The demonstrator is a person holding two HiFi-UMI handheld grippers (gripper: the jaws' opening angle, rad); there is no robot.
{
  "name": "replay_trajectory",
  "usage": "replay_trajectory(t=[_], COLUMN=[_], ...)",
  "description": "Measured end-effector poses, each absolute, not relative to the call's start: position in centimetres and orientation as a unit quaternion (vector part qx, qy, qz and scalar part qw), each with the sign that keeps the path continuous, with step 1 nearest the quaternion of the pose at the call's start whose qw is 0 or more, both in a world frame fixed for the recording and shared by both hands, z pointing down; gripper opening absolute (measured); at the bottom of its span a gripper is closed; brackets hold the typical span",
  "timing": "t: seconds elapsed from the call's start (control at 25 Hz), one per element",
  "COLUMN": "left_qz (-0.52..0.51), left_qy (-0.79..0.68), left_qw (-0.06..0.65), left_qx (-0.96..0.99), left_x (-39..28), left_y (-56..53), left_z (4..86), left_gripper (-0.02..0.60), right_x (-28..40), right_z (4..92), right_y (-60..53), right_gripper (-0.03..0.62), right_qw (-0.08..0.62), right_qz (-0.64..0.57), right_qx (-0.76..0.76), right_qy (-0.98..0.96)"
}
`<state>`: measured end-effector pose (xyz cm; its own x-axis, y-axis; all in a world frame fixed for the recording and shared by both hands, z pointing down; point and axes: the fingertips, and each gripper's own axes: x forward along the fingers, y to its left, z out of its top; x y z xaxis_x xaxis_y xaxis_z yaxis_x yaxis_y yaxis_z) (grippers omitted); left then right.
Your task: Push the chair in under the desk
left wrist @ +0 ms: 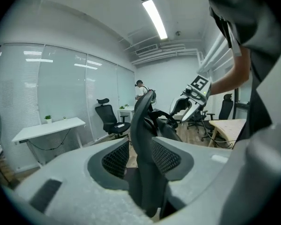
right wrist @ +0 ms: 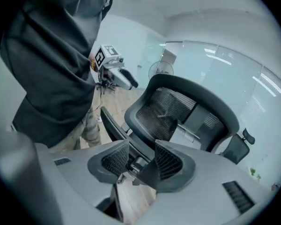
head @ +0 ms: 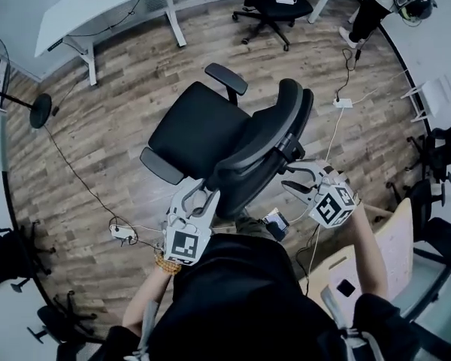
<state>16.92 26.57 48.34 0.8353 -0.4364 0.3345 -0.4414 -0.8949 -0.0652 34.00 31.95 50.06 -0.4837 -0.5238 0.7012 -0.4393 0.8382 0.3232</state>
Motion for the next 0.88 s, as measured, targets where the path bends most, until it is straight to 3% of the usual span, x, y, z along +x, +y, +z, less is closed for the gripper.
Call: replay_trajectory(t=[0.16, 0.32, 0.44, 0.56, 0.88], left_qz=[0.185, 0.196, 0.210, 0.218, 0.267], left_qy=[-0.237, -0.225, -0.220, -0.207, -0.183], left_qw=[0.001, 0.027, 0.056, 0.061, 0.089], left_qx=[0.954, 0.954, 0.951, 0.952, 0.942], left_x=[19.5, 22.0, 23.6, 25.2, 26.3], left_y=[29.2, 30.7, 32.0, 32.5, 33.5], left_z=[49.4, 51.1, 52.6, 52.9, 56.8], left_gripper=[0.156, 0.161, 0.167, 0.176, 0.215], right_x=[37.3, 41.7, 42.4, 43.8, 44.9], right_z=[47.8, 49.2, 49.2, 48.3, 55.8], right_y=[30.2, 27.5, 26.0, 24.4, 22.8], right_gripper=[0.194, 0.222, 0.306, 0.282, 0.261], right_qw=[0.379, 0.426, 0.419, 0.428, 0.561], right_qz=[-0.066, -0.117, -0.128, -0.135, -0.209], right_qx=[0.284, 0.249, 0.203, 0.191, 0.088], right_qy=[-0.878, -0.862, -0.876, -0.873, -0.796])
